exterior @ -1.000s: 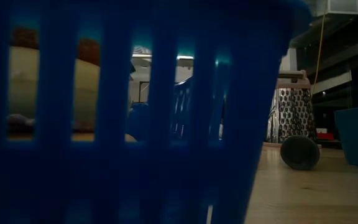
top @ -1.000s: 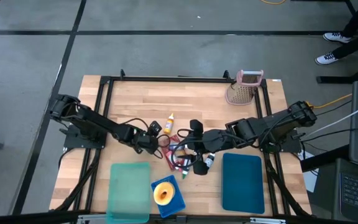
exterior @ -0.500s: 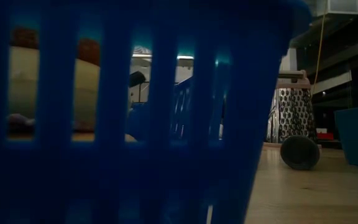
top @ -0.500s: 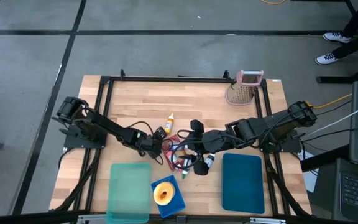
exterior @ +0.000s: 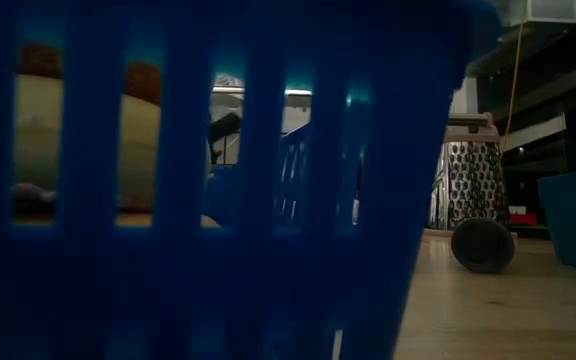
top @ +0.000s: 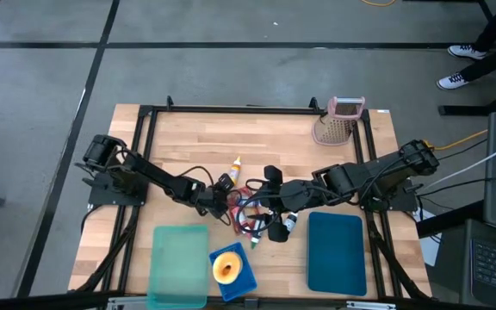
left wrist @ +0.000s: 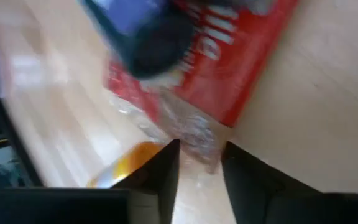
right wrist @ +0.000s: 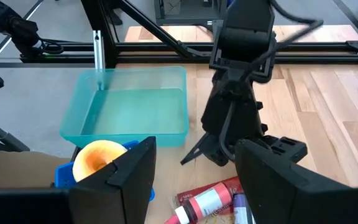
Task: Pick & Place Food Item
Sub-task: Put the red popcorn bag into the green bin
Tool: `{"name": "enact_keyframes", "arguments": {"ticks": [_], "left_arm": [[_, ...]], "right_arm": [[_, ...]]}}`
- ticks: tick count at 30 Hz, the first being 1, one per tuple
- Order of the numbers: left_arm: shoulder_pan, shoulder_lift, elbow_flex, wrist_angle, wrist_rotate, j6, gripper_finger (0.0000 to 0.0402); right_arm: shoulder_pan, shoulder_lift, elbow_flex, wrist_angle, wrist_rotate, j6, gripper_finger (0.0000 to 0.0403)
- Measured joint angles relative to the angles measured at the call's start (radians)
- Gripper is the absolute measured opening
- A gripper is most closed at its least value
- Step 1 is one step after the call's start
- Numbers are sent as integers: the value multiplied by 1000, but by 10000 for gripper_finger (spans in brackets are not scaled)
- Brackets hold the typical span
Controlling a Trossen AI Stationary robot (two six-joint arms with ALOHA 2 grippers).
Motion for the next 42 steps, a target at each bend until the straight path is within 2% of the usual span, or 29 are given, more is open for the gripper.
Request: {"name": "enact_keyframes", "arguments": {"ticks": [9, 16, 21, 23, 31, 42], "left_arm": [[4, 69, 0, 61, -99, -36, 9], [-4, 42, 67, -5, -108, -60, 2], [-18, 23, 146, -170, -114, -100, 2], [-21, 4, 168, -247, -151, -115, 2], [-25, -156, 200, -374, -252, -144, 2], [-66, -437, 200, -510, -328, -302, 2]], "right_arm": [[0, 0, 0, 1, 0, 0, 217], [-1, 0, 0, 5, 2, -7, 217], [-1, 0, 0, 4, 11, -8, 217], [2, 0, 0, 4, 11, -8, 217], [2, -13, 0, -6, 19, -12, 217], [2, -49, 0, 1, 40, -52, 217]]}}
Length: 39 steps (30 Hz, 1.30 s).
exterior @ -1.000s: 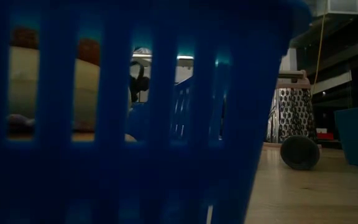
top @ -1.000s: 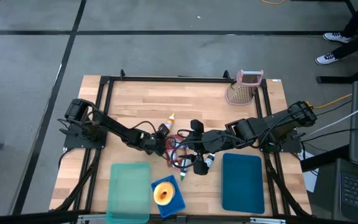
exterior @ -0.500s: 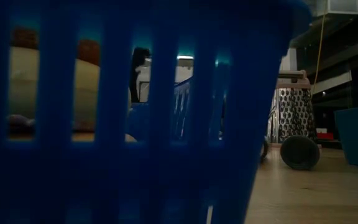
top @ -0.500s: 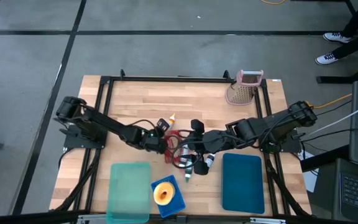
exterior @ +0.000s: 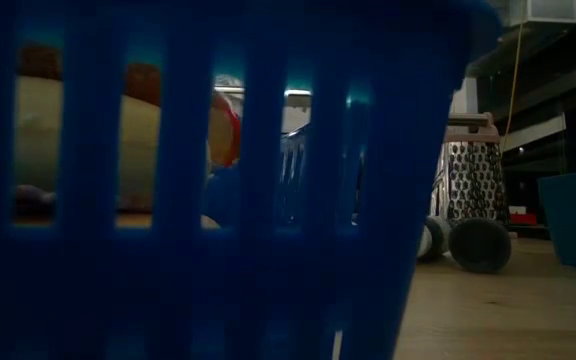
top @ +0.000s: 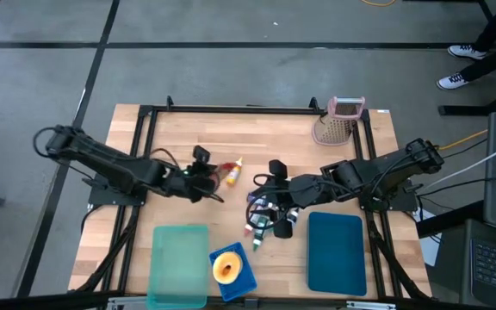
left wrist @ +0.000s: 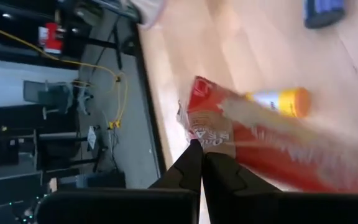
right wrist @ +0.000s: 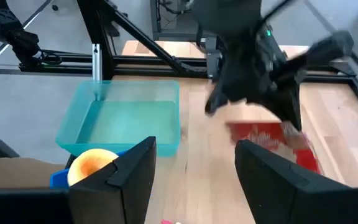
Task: Pick & Place Food Item
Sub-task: Put the red popcorn bag into the green bin
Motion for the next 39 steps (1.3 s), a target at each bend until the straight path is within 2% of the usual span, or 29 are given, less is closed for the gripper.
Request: {"name": "enact_keyframes", "arguments": {"ticks": [4, 8, 14, 19, 27, 39], "left_arm": [[-36, -69, 3, 0, -48, -5, 2], [-75, -105, 61, -55, -92, -36, 1], [-162, -110, 185, -134, -159, -40, 1], [-241, -110, 247, -165, -164, -90, 1], [-414, -93, 252, -327, -173, -421, 1], [-620, -6, 252, -338, -171, -794, 1]], "right_arm": [[0, -6, 0, 0, 13, -4, 217], [-1, -5, 0, 3, 13, -11, 217], [-1, -5, 0, 5, 39, -9, 217], [-1, -5, 0, 7, 57, 0, 217], [-1, -4, 0, 7, 65, -3, 217], [-1, -4, 0, 7, 65, -24, 217]]}}
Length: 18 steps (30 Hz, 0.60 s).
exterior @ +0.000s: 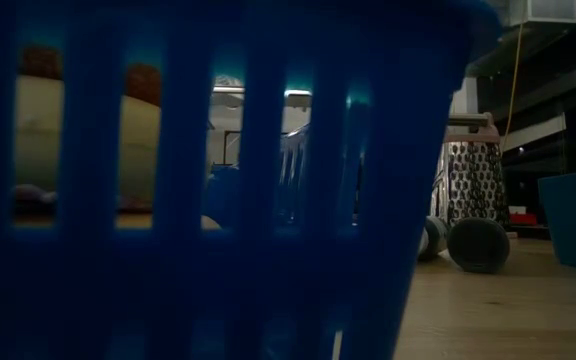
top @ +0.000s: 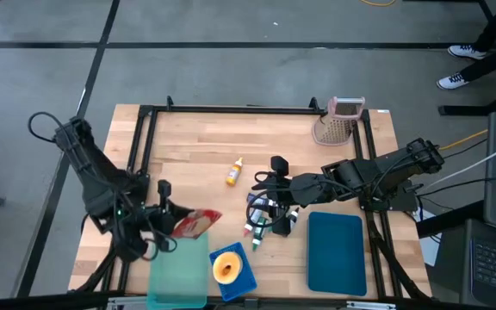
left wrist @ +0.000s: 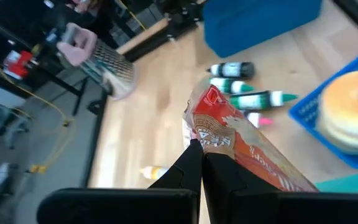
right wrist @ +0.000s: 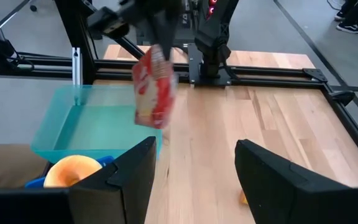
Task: Pick & Place Food Item
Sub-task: Put the red popcorn bag into the green bin
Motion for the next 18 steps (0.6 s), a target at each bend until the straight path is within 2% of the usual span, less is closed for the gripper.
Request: {"name": "enact_keyframes", "arguments": {"ticks": [13, 18], "left_arm": [[-124, 227, 0, -103, 124, -521, 1], [-162, 280, 0, -119, 149, -671, 1]], "right_arm": [[0, 0, 0, 0, -11, -14, 217], [0, 0, 0, -1, -11, -21, 217]]}}
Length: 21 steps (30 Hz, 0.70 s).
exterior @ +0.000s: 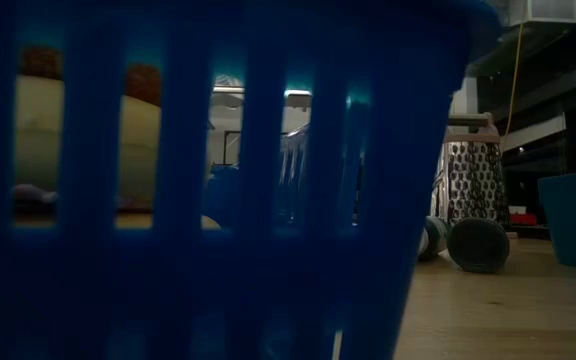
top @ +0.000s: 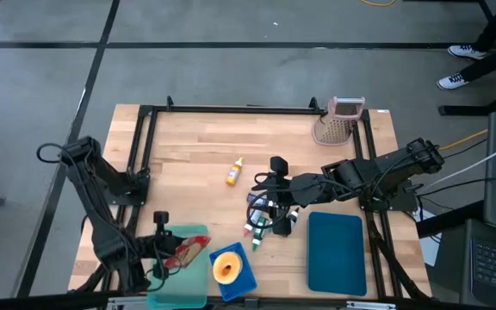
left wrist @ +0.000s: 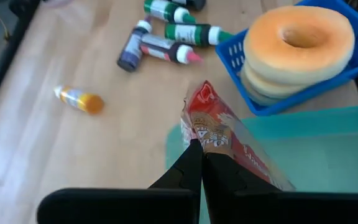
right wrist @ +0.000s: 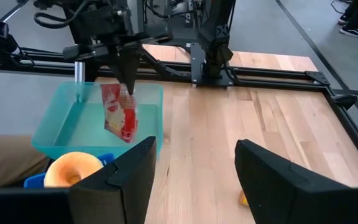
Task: Pick & Place Food Item
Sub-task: Put the red popcorn bag into the green bin
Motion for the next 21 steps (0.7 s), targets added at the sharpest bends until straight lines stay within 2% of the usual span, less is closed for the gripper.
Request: {"name": "enact_keyframes", "arguments": {"ticks": [12, 18, 21], "left_arm": [[-56, 42, 0, 62, 80, -244, 1], [-53, 105, 0, 97, 167, -326, 2], [-51, 144, 0, 89, 171, -351, 14]], "right_arm": [[0, 0, 0, 0, 0, -58, 217], [0, 0, 0, 0, -47, -87, 217], [0, 0, 0, 0, -53, -108, 217]]}}
